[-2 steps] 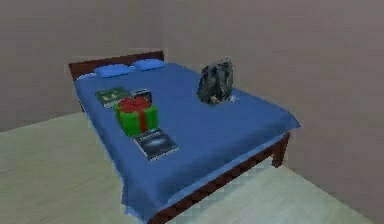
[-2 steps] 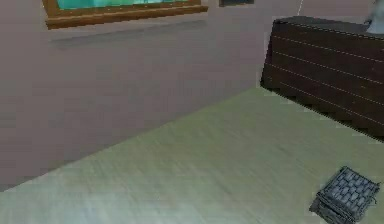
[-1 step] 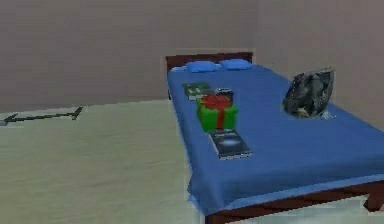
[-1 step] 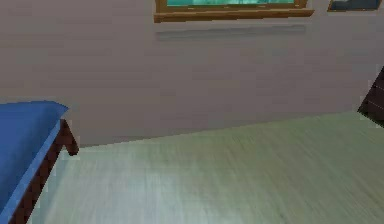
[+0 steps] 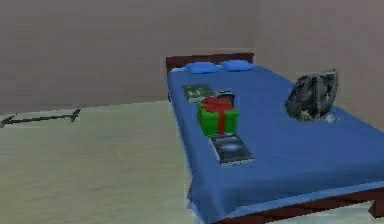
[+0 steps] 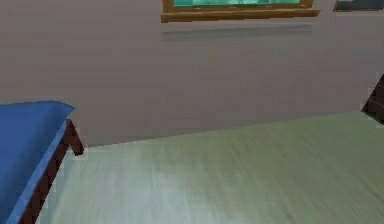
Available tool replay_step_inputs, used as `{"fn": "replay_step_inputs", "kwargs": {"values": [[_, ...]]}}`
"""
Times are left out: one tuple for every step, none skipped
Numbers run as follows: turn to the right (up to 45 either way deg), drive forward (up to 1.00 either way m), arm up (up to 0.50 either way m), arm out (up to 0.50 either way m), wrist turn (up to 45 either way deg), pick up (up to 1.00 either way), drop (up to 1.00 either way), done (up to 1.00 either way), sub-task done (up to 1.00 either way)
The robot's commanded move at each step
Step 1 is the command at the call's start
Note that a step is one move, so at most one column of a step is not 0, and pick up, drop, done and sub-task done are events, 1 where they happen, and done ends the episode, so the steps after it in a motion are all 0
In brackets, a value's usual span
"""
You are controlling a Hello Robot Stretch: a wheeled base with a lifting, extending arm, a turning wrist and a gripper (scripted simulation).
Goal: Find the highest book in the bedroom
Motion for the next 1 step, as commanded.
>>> {"fn": "replay_step_inputs", "kwargs": {"values": [[-45.0, 0.0, 0.0, 0.0, 0.0, 0.0, 0.0, 0.0, 0.0]]}}
